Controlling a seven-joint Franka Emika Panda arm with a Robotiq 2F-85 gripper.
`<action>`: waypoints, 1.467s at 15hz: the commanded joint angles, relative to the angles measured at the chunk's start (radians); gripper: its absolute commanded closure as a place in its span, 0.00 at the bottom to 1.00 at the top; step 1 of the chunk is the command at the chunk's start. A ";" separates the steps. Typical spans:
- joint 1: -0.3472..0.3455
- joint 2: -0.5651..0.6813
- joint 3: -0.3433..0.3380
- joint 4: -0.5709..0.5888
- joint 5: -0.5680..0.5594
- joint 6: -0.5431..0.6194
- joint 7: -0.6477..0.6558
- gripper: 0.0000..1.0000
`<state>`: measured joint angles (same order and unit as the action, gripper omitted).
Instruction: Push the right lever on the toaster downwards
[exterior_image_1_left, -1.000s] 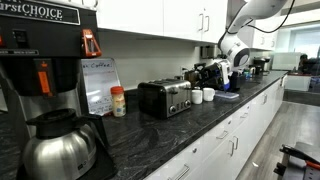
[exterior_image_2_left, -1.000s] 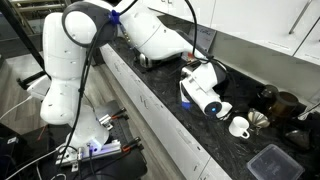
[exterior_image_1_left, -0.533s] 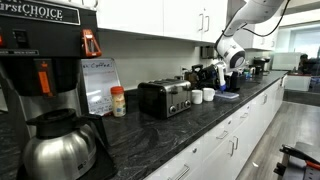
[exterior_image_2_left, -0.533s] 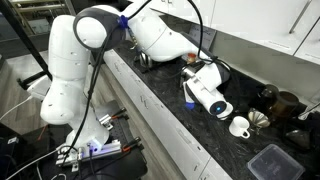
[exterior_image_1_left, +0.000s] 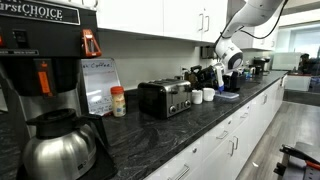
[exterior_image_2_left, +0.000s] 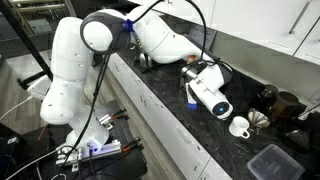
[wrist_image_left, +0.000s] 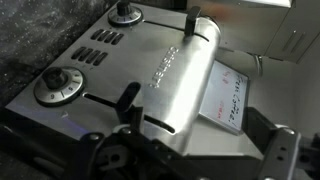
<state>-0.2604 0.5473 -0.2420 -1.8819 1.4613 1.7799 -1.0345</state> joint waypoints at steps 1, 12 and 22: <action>-0.022 0.037 0.013 0.016 -0.009 -0.005 -0.008 0.00; -0.017 0.045 0.014 0.003 -0.023 -0.012 -0.005 0.00; -0.015 0.040 0.013 -0.020 -0.037 -0.046 0.003 0.00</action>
<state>-0.2620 0.5660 -0.2420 -1.8923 1.4566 1.7495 -1.0287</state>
